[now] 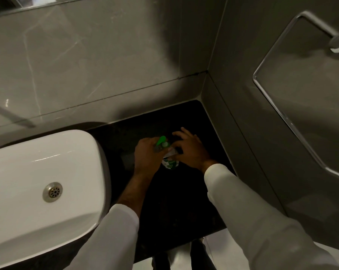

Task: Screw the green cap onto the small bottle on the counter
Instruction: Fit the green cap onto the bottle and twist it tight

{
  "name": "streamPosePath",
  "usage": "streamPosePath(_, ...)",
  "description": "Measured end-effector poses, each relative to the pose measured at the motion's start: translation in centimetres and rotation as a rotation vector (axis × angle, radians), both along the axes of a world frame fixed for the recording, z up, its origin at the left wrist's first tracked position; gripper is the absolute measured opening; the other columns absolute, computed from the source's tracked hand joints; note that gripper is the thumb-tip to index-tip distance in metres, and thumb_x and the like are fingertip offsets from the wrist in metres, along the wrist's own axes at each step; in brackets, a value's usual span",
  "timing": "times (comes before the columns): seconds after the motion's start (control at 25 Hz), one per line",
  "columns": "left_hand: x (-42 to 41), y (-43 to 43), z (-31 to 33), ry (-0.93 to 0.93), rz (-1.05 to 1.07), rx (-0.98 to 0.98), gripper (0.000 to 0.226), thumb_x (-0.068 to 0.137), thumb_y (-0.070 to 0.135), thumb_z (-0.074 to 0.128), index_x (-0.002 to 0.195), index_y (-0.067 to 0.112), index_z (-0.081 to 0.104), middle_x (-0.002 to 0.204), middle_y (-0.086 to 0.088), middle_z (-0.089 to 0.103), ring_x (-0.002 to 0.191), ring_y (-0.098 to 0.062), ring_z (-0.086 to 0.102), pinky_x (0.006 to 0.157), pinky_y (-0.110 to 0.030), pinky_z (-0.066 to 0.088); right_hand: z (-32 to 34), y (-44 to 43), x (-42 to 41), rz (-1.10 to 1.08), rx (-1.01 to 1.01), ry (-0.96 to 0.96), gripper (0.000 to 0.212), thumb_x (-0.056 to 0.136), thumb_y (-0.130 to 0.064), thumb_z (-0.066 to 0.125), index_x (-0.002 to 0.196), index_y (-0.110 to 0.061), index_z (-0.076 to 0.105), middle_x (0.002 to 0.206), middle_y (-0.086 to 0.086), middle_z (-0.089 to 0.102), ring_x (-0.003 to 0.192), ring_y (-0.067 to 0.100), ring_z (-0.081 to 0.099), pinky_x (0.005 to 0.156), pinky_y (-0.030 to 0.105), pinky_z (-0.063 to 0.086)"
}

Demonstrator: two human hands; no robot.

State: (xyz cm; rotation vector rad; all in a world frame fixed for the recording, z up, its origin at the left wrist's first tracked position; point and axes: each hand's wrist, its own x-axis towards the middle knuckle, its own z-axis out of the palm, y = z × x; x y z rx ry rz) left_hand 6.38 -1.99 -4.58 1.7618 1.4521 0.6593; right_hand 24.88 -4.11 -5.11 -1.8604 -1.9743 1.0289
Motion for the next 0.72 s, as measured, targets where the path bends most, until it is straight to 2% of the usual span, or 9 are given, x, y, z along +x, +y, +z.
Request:
streamPosePath(0.04,-0.3,0.1,-0.1,-0.027,-0.057,-0.028,0.026,0.084,0.016,0.083,0.108,0.015,0.076,0.094,0.010,0.072,0.088,-0.012,0.072,0.074,-0.008,0.051,0.1,-0.1,0.1,-0.004,-0.002,0.002,0.036,0.081,-0.043,0.077,0.109,-0.021,0.074,0.159,-0.005,0.036,0.156,0.023,0.008,0.123,0.060,0.008)
streamPosePath(0.12,-0.9,0.2,-0.1,-0.183,-0.108,-0.180,0.051,0.085,0.008,0.081,0.133,0.018,0.064,0.119,0.007,0.069,0.108,-0.003,0.068,0.086,-0.007,0.050,0.3,-0.2,0.2,-0.010,-0.004,-0.004,0.036,0.081,-0.042,0.076,0.111,-0.021,0.074,0.159,-0.005,0.036,0.156,0.023,0.009,0.123,0.059,0.008)
streamPosePath(0.16,-1.0,0.1,-0.2,-0.203,-0.094,-0.210,0.058,0.084,0.012,0.084,0.135,0.021,0.059,0.122,0.009,0.067,0.109,0.004,0.065,0.085,-0.006,0.051,0.4,-0.2,0.1,-0.014,-0.007,-0.005,0.036,0.082,-0.041,0.076,0.112,-0.021,0.074,0.159,-0.005,0.036,0.156,0.023,0.009,0.123,0.060,0.009)
streamPosePath(0.24,-0.7,0.1,-0.4,-0.115,0.013,-0.152,0.047,0.076,0.029,0.091,0.115,0.026,0.064,0.105,0.014,0.068,0.094,0.016,0.063,0.072,-0.001,0.048,0.5,-0.1,-0.1,-0.016,-0.016,-0.001,0.034,0.084,-0.040,0.074,0.112,-0.022,0.074,0.159,-0.005,0.036,0.156,0.023,0.009,0.123,0.060,0.010)
streamPosePath(0.32,-0.3,0.2,-0.2,-0.012,0.074,-0.087,0.031,0.076,0.034,0.090,0.096,0.025,0.069,0.086,0.015,0.067,0.079,0.017,0.063,0.062,0.000,0.046,0.4,0.0,-0.2,-0.011,-0.019,0.003,0.034,0.084,-0.040,0.074,0.113,-0.022,0.074,0.159,-0.005,0.036,0.156,0.022,0.009,0.123,0.060,0.009)
streamPosePath(0.44,-0.1,0.8,0.0,-0.006,-0.037,-0.087,0.019,0.083,0.021,0.085,0.099,0.014,0.077,0.079,0.020,0.067,0.073,0.022,0.062,0.062,0.003,0.044,0.2,0.1,0.3,-0.005,-0.022,0.001,0.033,0.083,-0.039,0.075,0.109,-0.020,0.074,0.159,-0.005,0.036,0.156,0.022,0.009,0.123,0.061,0.010)
streamPosePath(0.56,-1.0,1.8,0.9,0.090,-0.176,-0.076,0.011,0.091,0.010,0.075,0.100,0.017,0.078,0.076,0.022,0.064,0.069,0.020,0.062,0.061,0.002,0.043,-0.1,-0.1,0.6,-0.012,-0.018,0.000,0.034,0.082,-0.041,0.076,0.108,-0.019,0.075,0.159,-0.005,0.037,0.155,0.023,0.010,0.122,0.061,0.012)
streamPosePath(0.64,-1.5,2.1,1.2,0.116,-0.228,-0.094,0.013,0.091,0.014,0.075,0.104,0.018,0.077,0.078,0.021,0.066,0.068,0.016,0.064,0.060,-0.002,0.047,-0.3,-0.3,0.6,-0.024,-0.010,0.013,0.035,0.082,-0.040,0.076,0.109,-0.018,0.075,0.158,-0.005,0.039,0.155,0.023,0.012,0.122,0.061,0.015)
streamPosePath(0.72,-1.6,1.8,1.6,0.094,-0.220,-0.135,0.024,0.083,0.029,0.082,0.102,0.018,0.075,0.081,0.014,0.071,0.070,0.007,0.068,0.062,-0.017,0.054,-0.2,-0.3,0.4,-0.039,-0.004,0.040,0.033,0.084,-0.038,0.075,0.110,-0.018,0.075,0.157,-0.004,0.040,0.155,0.023,0.014,0.122,0.060,0.016)
